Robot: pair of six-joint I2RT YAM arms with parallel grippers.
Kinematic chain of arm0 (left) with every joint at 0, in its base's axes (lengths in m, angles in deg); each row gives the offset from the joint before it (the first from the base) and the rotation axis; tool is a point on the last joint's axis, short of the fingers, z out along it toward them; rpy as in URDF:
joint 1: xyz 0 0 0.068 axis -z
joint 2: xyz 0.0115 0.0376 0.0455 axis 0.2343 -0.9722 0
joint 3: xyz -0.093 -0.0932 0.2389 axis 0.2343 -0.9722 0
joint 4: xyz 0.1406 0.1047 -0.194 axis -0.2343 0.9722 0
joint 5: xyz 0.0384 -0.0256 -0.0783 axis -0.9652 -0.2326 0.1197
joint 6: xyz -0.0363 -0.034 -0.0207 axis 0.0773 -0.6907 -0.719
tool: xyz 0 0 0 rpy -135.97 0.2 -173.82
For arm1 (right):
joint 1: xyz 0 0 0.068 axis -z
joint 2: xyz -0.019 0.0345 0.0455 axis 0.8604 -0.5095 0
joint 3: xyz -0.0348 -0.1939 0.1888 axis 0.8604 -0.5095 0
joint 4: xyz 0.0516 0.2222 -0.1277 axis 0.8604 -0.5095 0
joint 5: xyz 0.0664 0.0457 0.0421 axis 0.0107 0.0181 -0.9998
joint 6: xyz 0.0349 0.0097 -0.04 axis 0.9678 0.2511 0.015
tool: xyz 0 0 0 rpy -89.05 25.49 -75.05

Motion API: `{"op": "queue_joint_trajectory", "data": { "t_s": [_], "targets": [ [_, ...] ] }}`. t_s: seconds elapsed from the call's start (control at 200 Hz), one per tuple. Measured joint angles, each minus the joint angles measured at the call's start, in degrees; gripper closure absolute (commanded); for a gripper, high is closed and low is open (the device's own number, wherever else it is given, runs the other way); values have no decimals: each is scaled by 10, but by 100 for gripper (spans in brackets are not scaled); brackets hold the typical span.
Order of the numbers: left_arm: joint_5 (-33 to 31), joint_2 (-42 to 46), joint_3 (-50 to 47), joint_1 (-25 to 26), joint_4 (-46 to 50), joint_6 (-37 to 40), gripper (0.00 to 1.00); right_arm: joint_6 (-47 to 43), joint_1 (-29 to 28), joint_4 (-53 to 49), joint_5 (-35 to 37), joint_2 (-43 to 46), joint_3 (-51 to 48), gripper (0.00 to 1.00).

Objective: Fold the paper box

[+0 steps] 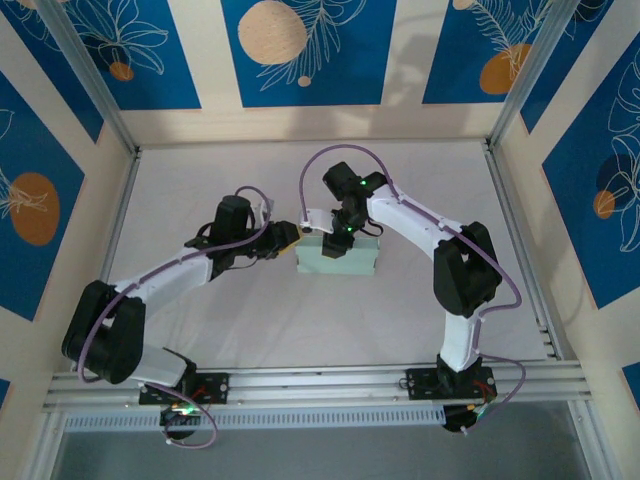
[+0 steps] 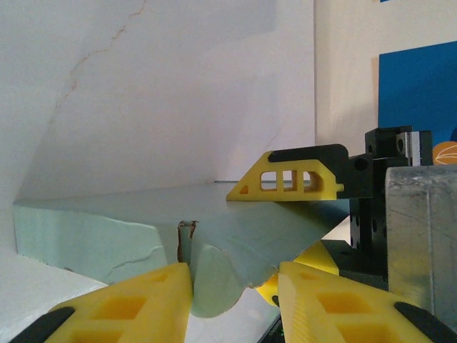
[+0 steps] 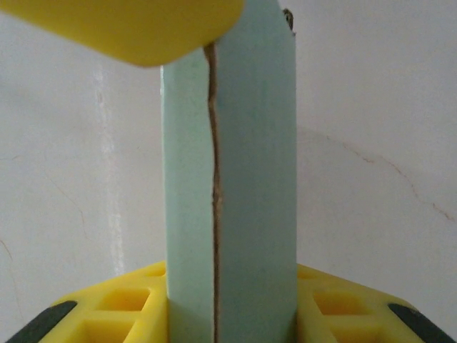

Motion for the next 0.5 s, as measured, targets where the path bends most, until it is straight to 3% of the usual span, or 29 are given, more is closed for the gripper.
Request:
{"op": "queue_joint_trajectory", "data": {
  "t_s": [0.5],
  "targets": [
    [-5,8,-7,0,3,37,66,0,-6,3,11,1,-1,82]
  ]
}}
